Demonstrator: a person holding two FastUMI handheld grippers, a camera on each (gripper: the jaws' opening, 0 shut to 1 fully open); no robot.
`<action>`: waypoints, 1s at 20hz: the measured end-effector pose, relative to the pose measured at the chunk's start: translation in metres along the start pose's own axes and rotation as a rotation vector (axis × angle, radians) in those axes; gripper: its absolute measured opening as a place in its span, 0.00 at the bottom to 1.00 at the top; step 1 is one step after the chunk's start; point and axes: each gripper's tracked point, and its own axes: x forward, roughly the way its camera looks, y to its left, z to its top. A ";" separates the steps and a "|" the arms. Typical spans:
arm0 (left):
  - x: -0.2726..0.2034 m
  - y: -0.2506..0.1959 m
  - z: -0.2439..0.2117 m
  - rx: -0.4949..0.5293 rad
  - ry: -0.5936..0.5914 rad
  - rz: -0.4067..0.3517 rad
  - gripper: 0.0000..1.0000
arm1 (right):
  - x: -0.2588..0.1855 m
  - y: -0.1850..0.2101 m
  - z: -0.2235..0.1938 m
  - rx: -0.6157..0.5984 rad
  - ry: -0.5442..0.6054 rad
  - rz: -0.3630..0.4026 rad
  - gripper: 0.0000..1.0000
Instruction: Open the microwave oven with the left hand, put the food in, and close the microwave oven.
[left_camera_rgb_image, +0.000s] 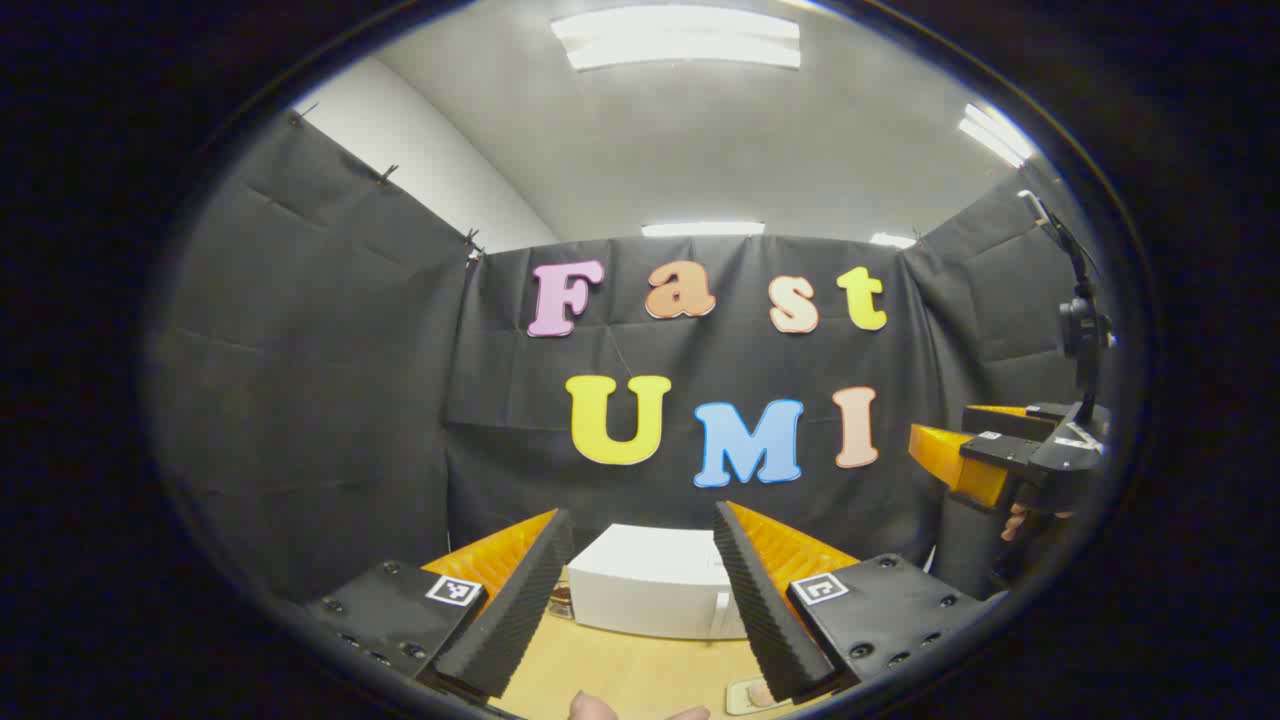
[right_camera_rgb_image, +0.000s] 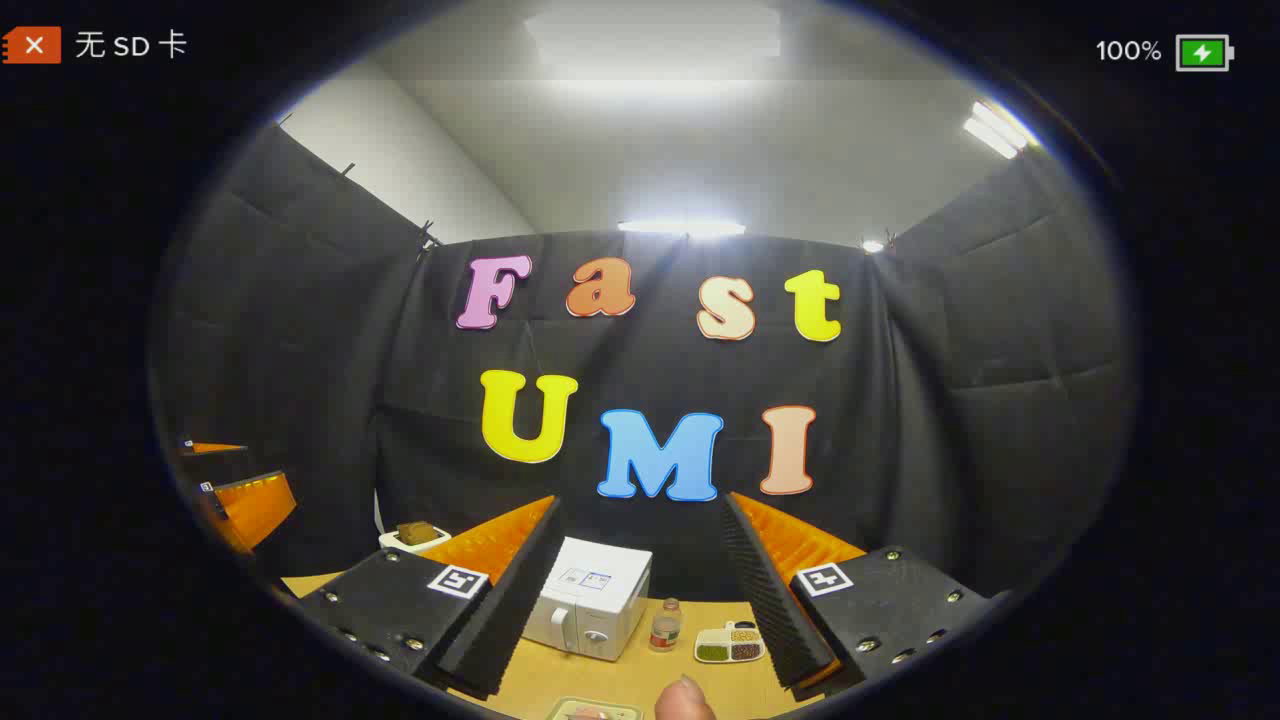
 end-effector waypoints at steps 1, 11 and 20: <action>-0.001 0.000 -0.001 -0.005 0.004 0.004 0.94 | -0.001 -0.004 -0.001 -0.001 0.002 -0.003 0.96; -0.003 -0.003 -0.004 -0.011 0.023 0.027 0.94 | -0.003 -0.014 -0.008 0.011 0.011 0.007 0.96; -0.005 -0.017 -0.013 -0.001 0.046 0.048 0.94 | -0.002 -0.022 -0.015 -0.008 0.009 0.038 0.96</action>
